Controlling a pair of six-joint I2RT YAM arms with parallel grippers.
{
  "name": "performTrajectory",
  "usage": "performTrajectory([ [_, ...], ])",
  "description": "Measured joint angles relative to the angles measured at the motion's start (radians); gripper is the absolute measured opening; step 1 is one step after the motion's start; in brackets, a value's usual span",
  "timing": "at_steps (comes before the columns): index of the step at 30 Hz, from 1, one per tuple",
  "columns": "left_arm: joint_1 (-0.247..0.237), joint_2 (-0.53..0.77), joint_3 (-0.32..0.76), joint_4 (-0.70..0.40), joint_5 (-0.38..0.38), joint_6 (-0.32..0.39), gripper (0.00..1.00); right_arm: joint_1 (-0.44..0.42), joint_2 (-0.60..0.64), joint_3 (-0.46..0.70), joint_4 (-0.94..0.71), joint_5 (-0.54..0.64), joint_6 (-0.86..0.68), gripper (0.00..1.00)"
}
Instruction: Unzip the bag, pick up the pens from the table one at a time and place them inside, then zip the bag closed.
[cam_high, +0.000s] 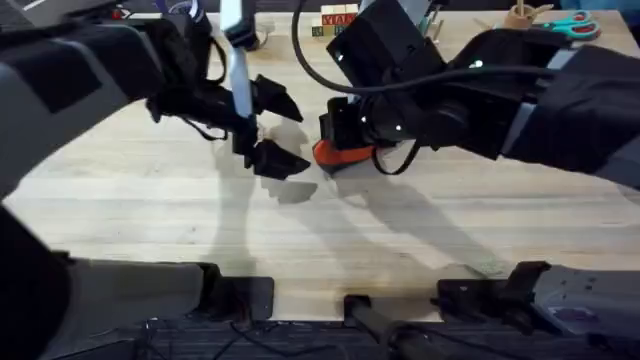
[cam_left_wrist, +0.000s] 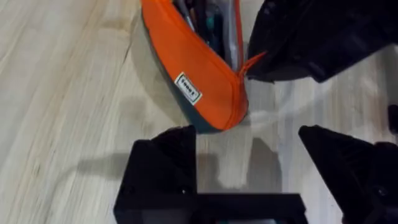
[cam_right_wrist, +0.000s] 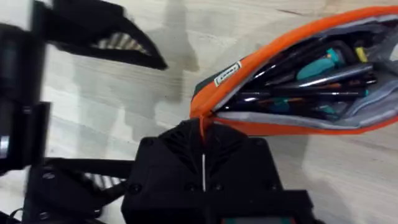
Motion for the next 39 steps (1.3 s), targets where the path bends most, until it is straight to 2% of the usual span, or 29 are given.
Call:
performTrajectory([
  [12,-0.068,0.122,0.0,0.139,0.014,-0.042,0.995,0.0,0.0,0.0,0.021,0.0,0.0,0.03],
  [20,-0.14,0.13,0.0,0.249,0.017,-0.126,0.995,0.0,0.0,-0.001,0.021,-0.001,0.0,0.031],
  [30,-0.21,0.139,0.0,0.304,-0.071,-0.286,0.995,-0.002,0.0,-0.002,0.021,-0.015,0.0,0.03],
  [39,-0.23,0.139,0.0,0.311,-0.104,-0.321,0.995,-0.002,0.0,-0.002,0.021,-0.015,0.0,0.03],
])
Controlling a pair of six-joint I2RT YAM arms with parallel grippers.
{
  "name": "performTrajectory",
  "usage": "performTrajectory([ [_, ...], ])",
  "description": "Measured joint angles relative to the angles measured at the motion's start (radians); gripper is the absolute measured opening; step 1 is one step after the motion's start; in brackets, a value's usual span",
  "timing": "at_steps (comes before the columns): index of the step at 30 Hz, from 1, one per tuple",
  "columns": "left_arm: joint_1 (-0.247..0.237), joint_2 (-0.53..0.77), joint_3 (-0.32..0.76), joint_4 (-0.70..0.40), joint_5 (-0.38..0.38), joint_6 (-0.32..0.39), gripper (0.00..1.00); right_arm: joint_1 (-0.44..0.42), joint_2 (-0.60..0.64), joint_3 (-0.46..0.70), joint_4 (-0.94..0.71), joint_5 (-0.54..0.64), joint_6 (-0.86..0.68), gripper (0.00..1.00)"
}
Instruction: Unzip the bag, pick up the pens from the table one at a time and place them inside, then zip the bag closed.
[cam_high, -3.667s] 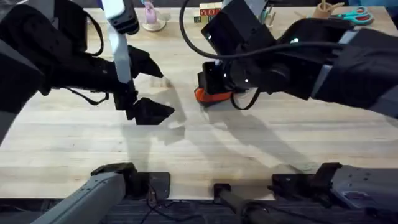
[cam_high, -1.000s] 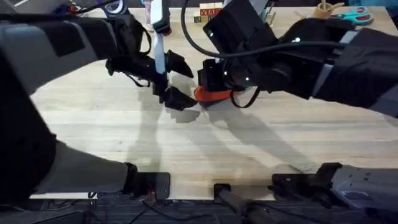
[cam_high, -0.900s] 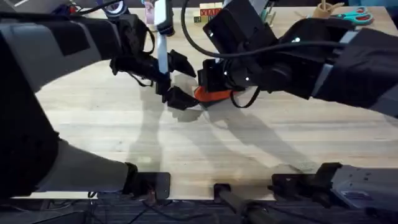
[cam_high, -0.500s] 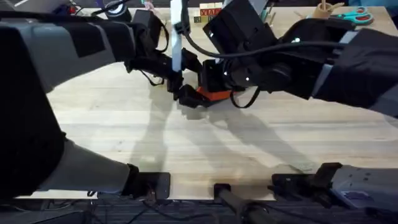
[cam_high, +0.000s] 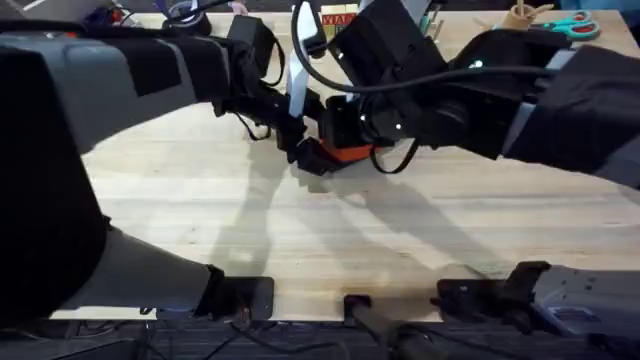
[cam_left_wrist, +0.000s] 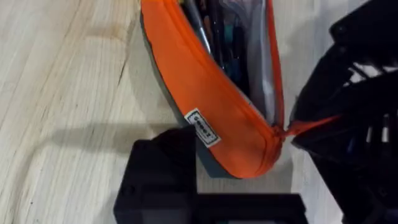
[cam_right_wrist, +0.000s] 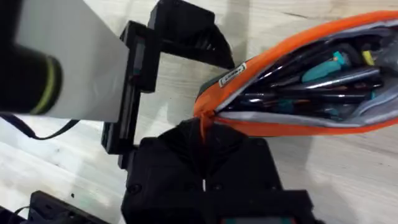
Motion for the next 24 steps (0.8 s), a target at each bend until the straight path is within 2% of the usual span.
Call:
performTrajectory([
  [7,0.0,0.0,0.0,0.004,0.0,-0.006,0.995,0.0,0.0,0.0,0.0,0.0,0.0,0.03],
  [8,0.0,0.0,0.0,0.004,0.0,-0.007,0.965,0.0,0.0,0.0,0.0,0.0,0.0,0.03],
  [10,0.0,0.0,0.0,0.004,-0.001,-0.009,0.853,0.0,0.0,0.0,0.0,0.0,0.0,0.03],
  [12,0.0,0.0,0.0,0.005,-0.004,-0.01,0.659,0.0,0.0,0.0,0.0,0.0,0.0,0.03],
  [14,0.001,0.0,0.0,0.012,-0.011,-0.014,0.412,0.0,0.0,0.0,0.0,0.0,0.0,0.03],
  [16,0.001,0.0,0.0,0.015,-0.011,-0.014,0.229,0.0,0.0,0.0,0.002,0.0,0.0,0.03],
  [19,0.001,0.0,0.0,0.014,-0.005,-0.014,0.074,-0.001,0.0,-0.001,0.005,0.0,0.0,0.03],
  [24,0.0,0.0,0.0,0.014,-0.004,-0.015,0.052,-0.002,0.0,-0.002,0.006,0.0,0.0,0.031],
])
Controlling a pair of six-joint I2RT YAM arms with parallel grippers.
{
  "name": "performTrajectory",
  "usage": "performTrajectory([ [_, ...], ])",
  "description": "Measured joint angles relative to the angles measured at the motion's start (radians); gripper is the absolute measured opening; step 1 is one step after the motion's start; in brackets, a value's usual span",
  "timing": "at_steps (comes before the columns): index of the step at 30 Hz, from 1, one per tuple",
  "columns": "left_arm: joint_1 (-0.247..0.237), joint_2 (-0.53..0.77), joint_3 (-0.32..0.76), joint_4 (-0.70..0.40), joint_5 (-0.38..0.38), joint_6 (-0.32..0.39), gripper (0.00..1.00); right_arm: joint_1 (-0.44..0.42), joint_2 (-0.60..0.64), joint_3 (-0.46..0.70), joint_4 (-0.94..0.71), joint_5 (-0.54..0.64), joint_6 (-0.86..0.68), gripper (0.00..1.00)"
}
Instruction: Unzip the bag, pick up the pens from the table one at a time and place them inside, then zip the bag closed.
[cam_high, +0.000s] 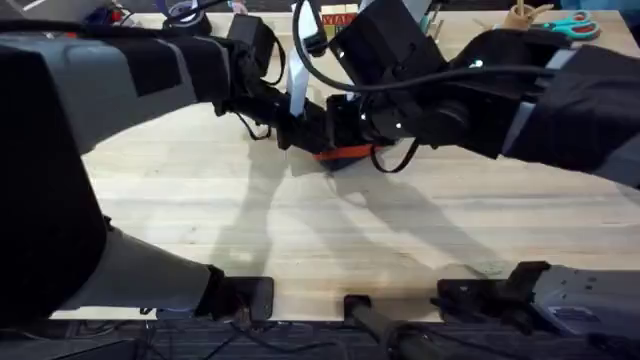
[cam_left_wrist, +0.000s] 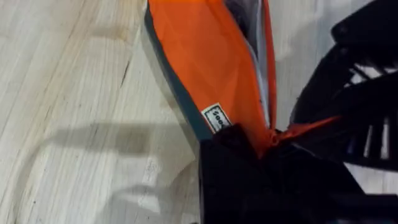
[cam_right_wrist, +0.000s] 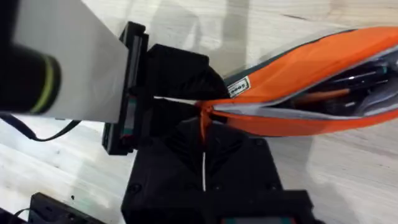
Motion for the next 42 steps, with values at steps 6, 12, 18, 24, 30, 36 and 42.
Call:
performTrajectory([
  [6,0.0,0.0,0.0,0.0,0.0,0.0,0.044,0.0,0.0,0.0,-0.002,0.0,0.0,0.03],
  [12,0.0,0.0,0.0,0.0,-0.001,0.0,0.042,0.0,0.0,0.0,-0.023,0.023,0.0,0.031],
  [18,0.0,0.0,0.0,0.0,-0.003,0.0,0.042,0.0,0.0,0.0,-0.031,0.099,-0.02,0.032],
  [24,0.0,0.0,0.0,0.001,-0.008,0.0,0.043,-0.028,0.0,0.0,-0.032,0.128,-0.03,0.032],
  [30,0.0,0.0,0.0,0.005,-0.011,0.0,0.042,-0.082,0.0,0.0,-0.035,0.123,-0.035,0.032],
  [36,0.0,0.0,0.0,0.011,-0.011,0.0,0.043,-0.124,0.0,0.0,-0.038,0.101,-0.055,0.032],
  [42,0.0,0.0,0.0,0.013,-0.011,0.0,0.043,-0.159,0.0,0.0,-0.039,0.092,-0.076,0.032],
])
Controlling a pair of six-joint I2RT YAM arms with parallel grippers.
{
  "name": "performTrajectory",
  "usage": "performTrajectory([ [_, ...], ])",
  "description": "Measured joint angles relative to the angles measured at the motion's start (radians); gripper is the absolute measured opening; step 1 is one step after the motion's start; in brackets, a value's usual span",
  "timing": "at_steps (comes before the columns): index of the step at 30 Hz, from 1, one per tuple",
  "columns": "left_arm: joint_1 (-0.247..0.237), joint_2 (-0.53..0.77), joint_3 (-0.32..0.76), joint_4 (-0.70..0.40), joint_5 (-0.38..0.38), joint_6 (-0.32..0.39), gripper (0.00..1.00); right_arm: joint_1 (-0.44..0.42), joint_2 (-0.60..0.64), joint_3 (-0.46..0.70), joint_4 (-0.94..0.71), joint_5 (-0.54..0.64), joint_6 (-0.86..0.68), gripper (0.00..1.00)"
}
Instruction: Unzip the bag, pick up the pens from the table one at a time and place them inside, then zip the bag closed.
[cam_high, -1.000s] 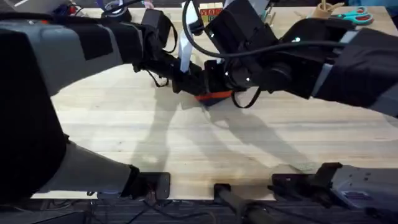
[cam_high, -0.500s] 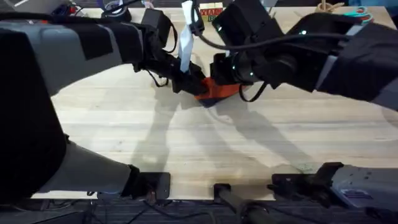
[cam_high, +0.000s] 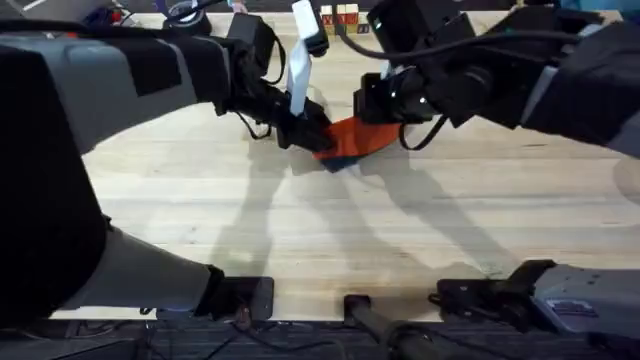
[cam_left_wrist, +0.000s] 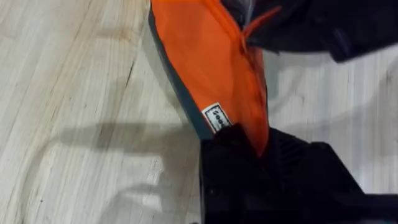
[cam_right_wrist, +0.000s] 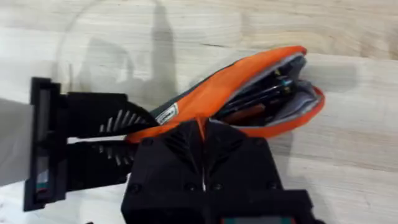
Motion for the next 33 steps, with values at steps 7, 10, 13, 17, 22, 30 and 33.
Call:
performTrajectory([
  [7,0.0,0.0,0.0,0.0,-0.004,0.0,0.044,-0.079,0.0,0.0,-0.008,0.006,-0.012,0.033],
  [10,0.0,0.0,0.0,-0.002,-0.004,0.0,0.044,-0.121,0.0,0.0,-0.011,0.01,-0.014,0.033],
  [13,0.0,0.0,0.0,-0.002,-0.004,0.0,0.044,-0.158,0.0,0.0,-0.011,0.012,-0.014,0.033],
  [17,0.0,0.0,0.0,-0.002,-0.003,0.0,0.044,-0.212,0.0,0.0,-0.012,0.012,-0.014,0.032],
  [22,-0.004,0.0,0.0,0.006,0.002,0.0,0.044,-0.268,0.0,0.0,-0.014,0.002,-0.014,0.033],
  [30,-0.006,0.0,0.0,0.006,0.004,0.0,0.044,-0.329,0.053,-0.001,-0.004,0.001,-0.014,0.033],
  [33,-0.006,0.0,0.0,0.006,0.004,0.0,0.044,-0.346,0.089,0.0,0.003,0.006,-0.009,0.033],
])
